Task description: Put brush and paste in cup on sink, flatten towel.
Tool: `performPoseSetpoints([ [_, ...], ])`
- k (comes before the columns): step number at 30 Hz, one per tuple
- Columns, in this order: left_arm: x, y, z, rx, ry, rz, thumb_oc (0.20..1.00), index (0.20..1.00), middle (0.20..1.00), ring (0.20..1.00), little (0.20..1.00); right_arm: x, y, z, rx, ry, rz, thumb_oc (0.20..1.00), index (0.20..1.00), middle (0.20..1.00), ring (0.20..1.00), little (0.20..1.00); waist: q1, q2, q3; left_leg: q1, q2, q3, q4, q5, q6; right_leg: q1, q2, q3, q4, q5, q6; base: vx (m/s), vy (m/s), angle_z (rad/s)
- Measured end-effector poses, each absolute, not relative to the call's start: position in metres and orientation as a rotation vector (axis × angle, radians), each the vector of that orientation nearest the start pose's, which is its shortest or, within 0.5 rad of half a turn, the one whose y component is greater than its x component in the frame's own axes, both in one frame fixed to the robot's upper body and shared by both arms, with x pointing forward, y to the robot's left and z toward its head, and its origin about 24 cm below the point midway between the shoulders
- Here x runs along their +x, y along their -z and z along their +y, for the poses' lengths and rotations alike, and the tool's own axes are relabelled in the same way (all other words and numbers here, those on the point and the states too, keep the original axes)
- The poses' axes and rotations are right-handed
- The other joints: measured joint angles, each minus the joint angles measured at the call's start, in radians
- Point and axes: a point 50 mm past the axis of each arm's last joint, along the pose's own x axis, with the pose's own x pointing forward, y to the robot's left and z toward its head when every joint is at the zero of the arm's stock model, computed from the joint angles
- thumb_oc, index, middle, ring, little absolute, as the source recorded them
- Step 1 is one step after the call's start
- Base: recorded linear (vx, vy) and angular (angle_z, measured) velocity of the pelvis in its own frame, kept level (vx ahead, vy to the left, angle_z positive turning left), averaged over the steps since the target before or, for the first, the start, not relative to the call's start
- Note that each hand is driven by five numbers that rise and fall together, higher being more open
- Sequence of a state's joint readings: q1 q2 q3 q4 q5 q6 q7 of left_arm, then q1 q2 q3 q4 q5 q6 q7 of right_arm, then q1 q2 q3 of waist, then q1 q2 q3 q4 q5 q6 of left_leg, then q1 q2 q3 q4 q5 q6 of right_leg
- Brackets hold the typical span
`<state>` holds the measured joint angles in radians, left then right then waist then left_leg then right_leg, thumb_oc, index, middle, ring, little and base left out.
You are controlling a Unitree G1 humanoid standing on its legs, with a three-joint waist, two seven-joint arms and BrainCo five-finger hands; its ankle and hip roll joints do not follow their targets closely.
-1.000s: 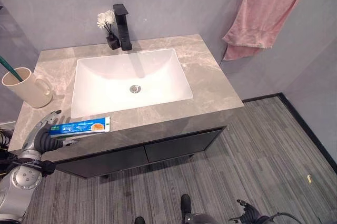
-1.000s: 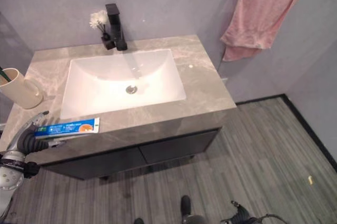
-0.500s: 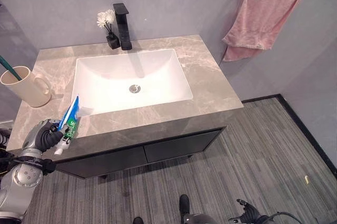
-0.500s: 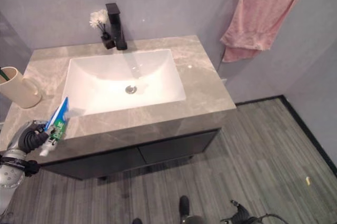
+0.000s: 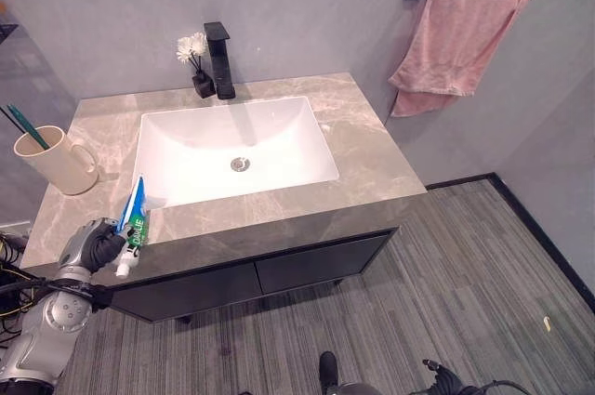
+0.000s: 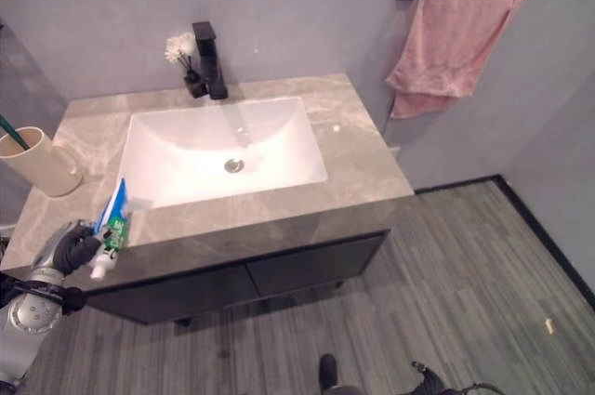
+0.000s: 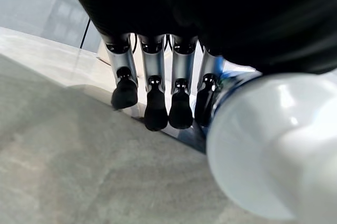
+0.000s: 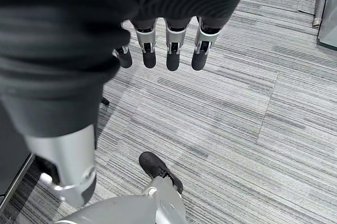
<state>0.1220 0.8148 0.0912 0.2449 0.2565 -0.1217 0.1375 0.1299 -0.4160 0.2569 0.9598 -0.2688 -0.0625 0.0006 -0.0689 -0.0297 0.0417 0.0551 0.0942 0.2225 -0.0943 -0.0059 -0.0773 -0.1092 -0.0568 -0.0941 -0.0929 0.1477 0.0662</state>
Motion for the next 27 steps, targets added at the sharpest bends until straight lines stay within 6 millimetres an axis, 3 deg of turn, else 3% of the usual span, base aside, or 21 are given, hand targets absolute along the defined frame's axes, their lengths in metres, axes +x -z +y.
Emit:
performPoseSetpoints([
  [9, 0.219, -0.071, 0.324, 1.086, -0.239, 0.057, 0.200, 0.200, 0.200, 0.200, 0.200, 0.098, 0.135, -0.273, -0.712, -0.142, 1.045, 1.000, 1.000, 1.000, 1.000, 1.000, 0.001, -0.001, -0.003, 0.001, 0.001, -0.022, 0.000, 0.002, -0.001, 0.012, -0.002, -0.022, 0.001, 0.000, -0.006, 0.00, -0.014, 0.07],
  [21, 0.226, -0.124, 0.322, 1.173, -0.445, -0.217, 0.200, 0.200, 0.200, 0.200, 0.200, 0.127, 0.119, -0.276, -0.650, -0.031, 0.915, 1.000, 1.000, 1.000, 1.000, 1.000, -0.002, 0.008, -0.013, 0.029, 0.002, -0.024, 0.000, 0.001, -0.001, 0.041, -0.001, -0.024, 0.000, -0.008, -0.001, 0.00, 0.000, 0.00],
  [27, 0.230, -0.150, 0.328, 1.386, -0.456, -0.302, 0.200, 0.200, 0.200, 0.200, 0.200, 0.152, 0.096, -0.280, -0.597, 0.048, 0.764, 1.000, 1.000, 1.000, 1.000, 1.000, -0.007, 0.007, -0.015, 0.031, 0.002, -0.022, 0.000, -0.001, 0.001, 0.042, -0.001, -0.023, 0.000, -0.009, -0.002, 0.00, 0.000, 0.00],
])
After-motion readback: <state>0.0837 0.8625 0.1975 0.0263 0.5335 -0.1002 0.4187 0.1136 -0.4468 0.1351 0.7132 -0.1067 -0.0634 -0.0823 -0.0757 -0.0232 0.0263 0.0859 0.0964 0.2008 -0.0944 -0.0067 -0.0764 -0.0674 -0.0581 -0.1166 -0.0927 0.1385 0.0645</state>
